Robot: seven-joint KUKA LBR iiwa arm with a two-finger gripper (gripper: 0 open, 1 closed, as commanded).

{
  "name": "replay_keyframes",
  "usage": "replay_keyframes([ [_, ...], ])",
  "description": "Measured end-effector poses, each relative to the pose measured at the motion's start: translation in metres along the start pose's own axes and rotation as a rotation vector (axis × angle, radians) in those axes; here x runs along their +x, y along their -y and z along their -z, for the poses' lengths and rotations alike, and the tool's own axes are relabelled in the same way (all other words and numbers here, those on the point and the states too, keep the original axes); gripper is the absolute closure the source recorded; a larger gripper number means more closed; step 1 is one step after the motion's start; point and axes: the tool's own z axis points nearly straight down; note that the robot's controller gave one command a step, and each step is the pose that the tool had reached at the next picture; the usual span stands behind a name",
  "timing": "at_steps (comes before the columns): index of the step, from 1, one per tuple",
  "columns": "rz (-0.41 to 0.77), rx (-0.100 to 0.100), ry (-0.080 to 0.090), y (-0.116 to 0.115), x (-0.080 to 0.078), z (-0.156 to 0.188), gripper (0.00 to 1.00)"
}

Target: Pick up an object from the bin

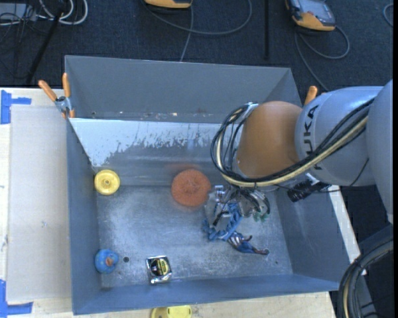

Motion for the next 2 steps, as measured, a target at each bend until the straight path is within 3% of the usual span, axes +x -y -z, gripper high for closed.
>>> replay_keyframes([
  [1,-0.001,0.001,0.000,0.0006,-0.0001,-0.0002,0.00],
  [2,-0.002,0.001,-0.001,0.0007,0.0001,-0.0003,1.00],
])
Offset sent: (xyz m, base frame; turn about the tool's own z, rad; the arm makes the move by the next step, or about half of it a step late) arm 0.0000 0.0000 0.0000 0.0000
